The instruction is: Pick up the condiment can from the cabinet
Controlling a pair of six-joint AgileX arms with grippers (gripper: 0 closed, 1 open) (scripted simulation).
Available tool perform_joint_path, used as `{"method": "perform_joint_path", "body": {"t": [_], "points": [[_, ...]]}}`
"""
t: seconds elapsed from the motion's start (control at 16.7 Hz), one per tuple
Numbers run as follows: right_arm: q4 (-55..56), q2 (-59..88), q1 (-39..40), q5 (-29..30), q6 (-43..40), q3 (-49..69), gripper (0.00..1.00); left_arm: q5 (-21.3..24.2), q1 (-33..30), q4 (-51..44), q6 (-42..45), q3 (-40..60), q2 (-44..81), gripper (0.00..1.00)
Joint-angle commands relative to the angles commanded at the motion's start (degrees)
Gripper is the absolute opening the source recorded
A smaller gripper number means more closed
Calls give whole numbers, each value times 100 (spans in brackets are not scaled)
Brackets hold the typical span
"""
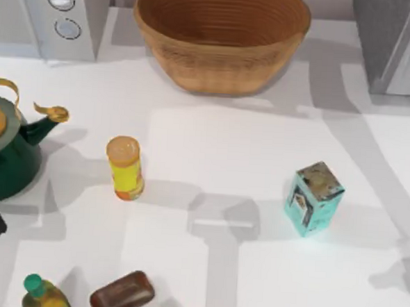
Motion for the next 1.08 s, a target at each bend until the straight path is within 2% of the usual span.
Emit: {"method": "perform_joint_path", "body": {"t": [0.36, 0.48, 0.84, 1.08], "points": [[-1484, -1162, 1640, 1608, -4, 264, 0, 0, 0, 0, 0, 0, 0, 100], [-1850, -1513, 2011, 1980, -7, 308, 0, 0, 0, 0, 0, 0, 0, 100], [-1957, -1635, 2112, 2098, 0, 311, 0, 0, 0, 0, 0, 0, 0, 100], [-1734, -2023, 1892, 1875, -2, -279, 0, 0, 0, 0, 0, 0, 0, 100]]}}
